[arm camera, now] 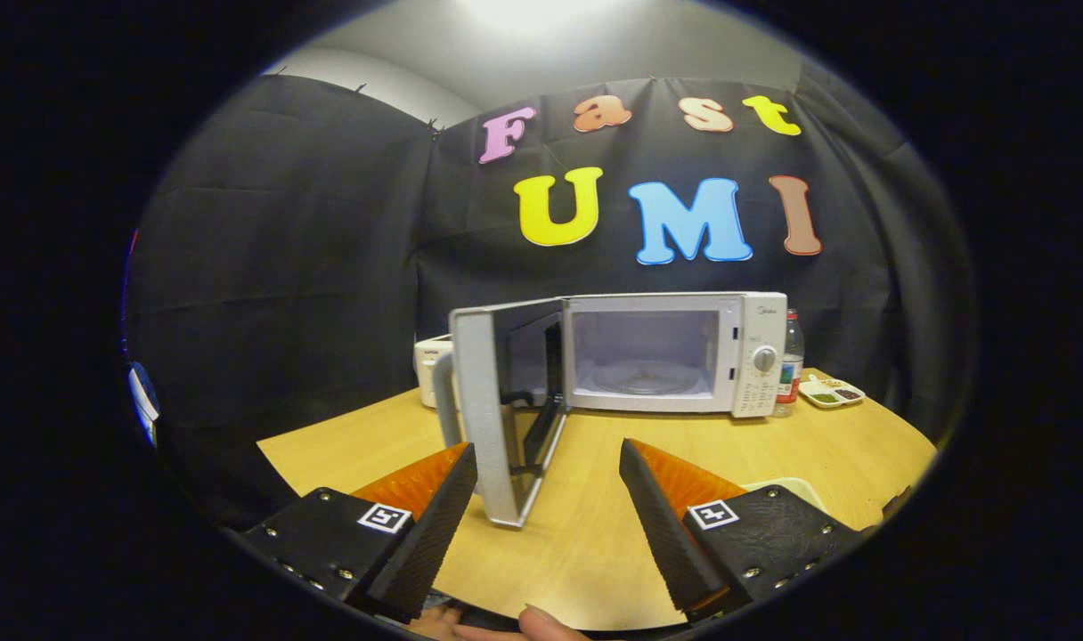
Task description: Open the microwave, put the food inside, and close the microwave door.
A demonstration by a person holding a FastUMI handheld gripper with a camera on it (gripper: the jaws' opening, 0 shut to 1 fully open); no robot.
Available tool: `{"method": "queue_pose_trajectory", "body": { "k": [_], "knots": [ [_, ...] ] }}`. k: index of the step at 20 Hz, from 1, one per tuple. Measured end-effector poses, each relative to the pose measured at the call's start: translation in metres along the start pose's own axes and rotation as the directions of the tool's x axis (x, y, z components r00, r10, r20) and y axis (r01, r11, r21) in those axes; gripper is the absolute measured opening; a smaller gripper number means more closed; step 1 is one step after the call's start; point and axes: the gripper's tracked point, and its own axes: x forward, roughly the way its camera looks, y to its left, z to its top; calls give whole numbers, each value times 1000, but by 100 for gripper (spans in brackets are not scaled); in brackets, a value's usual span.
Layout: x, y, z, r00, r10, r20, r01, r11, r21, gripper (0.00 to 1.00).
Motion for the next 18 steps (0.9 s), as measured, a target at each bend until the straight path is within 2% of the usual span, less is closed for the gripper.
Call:
{"method": "queue_pose_trajectory", "body": {
  "k": [5,11,14,18],
  "knots": [
    [-6,-101,-33,987,-153,-52,151,987,-52,97],
    [-1,-158,-76,951,-253,-179,239,966,-97,98],
    [7,-168,-97,927,-263,-267,240,964,-116,98],
    [20,-175,-127,885,-232,-405,227,972,-59,98]
  ]
}}
